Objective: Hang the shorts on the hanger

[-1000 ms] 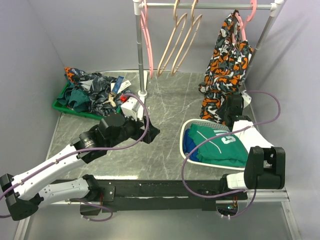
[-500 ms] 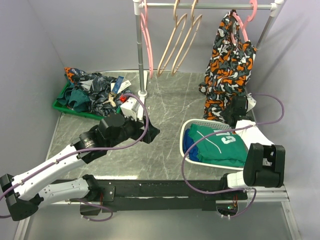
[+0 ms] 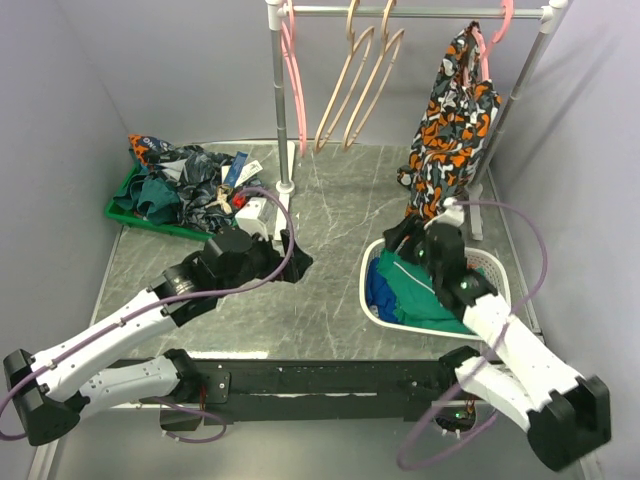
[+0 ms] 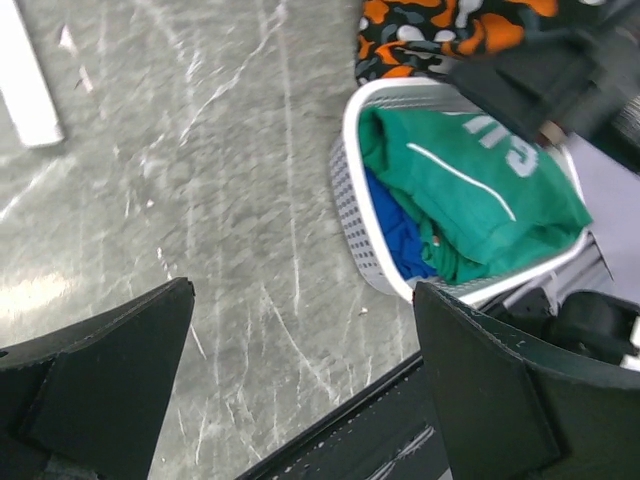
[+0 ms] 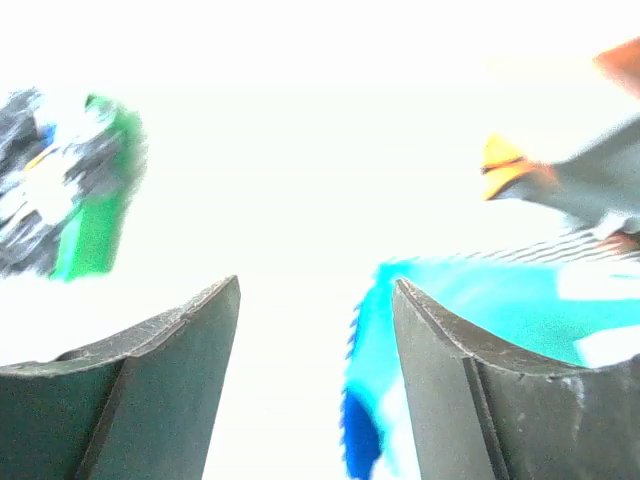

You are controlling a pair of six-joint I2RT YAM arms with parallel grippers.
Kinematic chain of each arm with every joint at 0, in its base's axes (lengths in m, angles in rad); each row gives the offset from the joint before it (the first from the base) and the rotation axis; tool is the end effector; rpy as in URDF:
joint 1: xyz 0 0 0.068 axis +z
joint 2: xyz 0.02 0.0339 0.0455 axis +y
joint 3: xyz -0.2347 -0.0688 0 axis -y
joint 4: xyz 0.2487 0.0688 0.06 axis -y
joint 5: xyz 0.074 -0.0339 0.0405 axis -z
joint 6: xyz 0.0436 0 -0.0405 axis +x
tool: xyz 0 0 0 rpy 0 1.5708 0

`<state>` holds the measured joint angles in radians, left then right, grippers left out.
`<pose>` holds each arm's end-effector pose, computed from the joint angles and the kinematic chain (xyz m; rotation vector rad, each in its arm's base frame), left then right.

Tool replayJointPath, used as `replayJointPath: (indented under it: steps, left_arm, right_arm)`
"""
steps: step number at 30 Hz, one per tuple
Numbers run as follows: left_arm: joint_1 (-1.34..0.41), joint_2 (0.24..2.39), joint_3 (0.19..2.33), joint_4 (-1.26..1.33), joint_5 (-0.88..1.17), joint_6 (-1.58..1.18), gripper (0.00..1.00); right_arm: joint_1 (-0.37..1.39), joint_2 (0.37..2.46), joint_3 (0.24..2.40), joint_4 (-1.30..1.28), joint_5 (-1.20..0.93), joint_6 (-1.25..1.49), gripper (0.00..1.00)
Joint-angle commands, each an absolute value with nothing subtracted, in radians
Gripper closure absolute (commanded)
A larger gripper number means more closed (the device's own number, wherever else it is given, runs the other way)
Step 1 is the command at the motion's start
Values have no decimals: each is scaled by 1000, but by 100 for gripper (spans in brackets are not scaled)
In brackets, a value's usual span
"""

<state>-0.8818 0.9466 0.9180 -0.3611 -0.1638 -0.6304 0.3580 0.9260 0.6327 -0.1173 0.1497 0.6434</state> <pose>0.1590 -0.1818 0.3124 0.1449 2.0446 -0.8190 0.2287 0.0786 0.2399 0.3834 1.9743 0.4998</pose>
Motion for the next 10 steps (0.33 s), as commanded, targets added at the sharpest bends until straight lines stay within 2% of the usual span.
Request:
replayJointPath:
  steps: [1,5,10]
  left_arm:
    - [-876,925,879,-344,-248,-702,4]
    - [-873,908,839,-344,-282,-722,4]
    - [-871,888,795,-305,-290,-718,4]
  right_arm:
    - [512,789,552,-94,163,684,30]
    - [676,686,509,-95,175,686,27]
    - [732,624,520,-149,189,673,24]
